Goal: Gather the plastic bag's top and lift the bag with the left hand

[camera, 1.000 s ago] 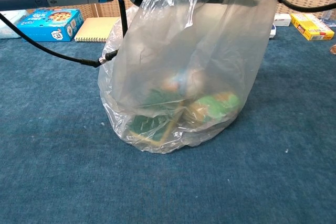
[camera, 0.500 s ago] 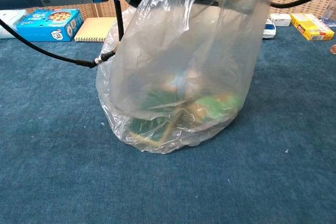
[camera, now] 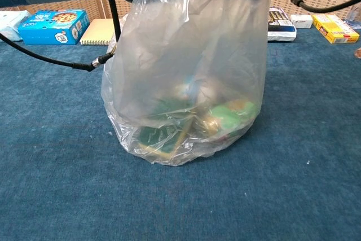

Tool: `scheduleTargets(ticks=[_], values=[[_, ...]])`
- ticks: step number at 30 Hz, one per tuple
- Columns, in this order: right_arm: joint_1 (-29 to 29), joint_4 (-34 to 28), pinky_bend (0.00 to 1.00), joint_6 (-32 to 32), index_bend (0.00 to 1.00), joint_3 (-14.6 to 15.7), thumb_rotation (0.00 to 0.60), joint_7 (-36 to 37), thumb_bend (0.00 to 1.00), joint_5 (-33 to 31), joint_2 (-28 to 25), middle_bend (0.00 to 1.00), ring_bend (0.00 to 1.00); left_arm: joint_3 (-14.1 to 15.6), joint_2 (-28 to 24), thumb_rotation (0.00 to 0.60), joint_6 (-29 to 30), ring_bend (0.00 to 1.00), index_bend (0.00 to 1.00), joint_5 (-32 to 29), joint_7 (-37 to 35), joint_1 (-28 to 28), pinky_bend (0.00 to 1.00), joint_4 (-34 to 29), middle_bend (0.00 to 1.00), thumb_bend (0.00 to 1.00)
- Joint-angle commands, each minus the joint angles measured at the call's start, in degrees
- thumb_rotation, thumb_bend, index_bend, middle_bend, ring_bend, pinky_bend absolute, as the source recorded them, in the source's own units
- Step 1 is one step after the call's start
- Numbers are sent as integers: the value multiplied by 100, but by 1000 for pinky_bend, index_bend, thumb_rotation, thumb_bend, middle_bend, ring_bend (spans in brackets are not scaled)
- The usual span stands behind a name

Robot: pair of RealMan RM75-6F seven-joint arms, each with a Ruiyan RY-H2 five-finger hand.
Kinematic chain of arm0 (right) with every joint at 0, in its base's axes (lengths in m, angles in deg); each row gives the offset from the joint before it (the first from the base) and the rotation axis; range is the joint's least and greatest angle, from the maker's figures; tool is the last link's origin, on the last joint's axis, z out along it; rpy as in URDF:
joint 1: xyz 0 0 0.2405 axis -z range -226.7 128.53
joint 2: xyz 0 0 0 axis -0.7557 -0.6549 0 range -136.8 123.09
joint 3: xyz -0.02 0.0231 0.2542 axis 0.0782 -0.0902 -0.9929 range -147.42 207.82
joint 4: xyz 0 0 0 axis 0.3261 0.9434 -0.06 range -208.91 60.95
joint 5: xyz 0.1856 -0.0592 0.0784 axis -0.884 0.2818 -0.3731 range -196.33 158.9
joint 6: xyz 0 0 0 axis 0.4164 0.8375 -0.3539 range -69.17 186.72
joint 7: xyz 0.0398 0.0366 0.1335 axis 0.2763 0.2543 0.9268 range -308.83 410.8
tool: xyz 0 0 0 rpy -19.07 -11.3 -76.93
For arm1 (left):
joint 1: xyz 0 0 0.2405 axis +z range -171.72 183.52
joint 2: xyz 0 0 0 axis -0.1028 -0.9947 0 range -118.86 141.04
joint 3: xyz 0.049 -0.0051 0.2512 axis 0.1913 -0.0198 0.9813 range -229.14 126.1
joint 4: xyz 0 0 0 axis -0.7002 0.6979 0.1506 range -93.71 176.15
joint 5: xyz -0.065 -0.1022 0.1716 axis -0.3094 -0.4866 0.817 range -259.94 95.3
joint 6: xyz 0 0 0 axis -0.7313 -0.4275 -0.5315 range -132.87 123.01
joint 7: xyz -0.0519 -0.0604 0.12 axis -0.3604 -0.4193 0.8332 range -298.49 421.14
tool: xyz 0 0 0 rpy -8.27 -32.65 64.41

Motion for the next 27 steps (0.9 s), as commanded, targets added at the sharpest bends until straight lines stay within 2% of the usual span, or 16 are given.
scheduleTargets(ticks=[1, 11, 19, 27], values=[[37, 52, 46, -85, 41, 60, 600, 22, 21, 0, -64, 58, 6, 9, -31, 0, 123, 407, 463, 31, -184, 44, 329, 52, 328, 173], [252, 23, 44, -154, 39, 200, 600, 253, 22, 175, -262, 59, 6, 6, -52, 0, 403, 411, 463, 30, -713, 150, 345, 198, 333, 173], [367, -8, 44, -235, 37, 314, 600, 355, 21, 255, -379, 59, 6, -19, -25, 0, 526, 411, 464, 4, -868, 193, 345, 254, 333, 173], [324, 1, 45, -299, 37, 293, 600, 360, 21, 276, -418, 62, 6, 105, -78, 0, 250, 411, 464, 84, -681, 73, 357, 241, 333, 173]])
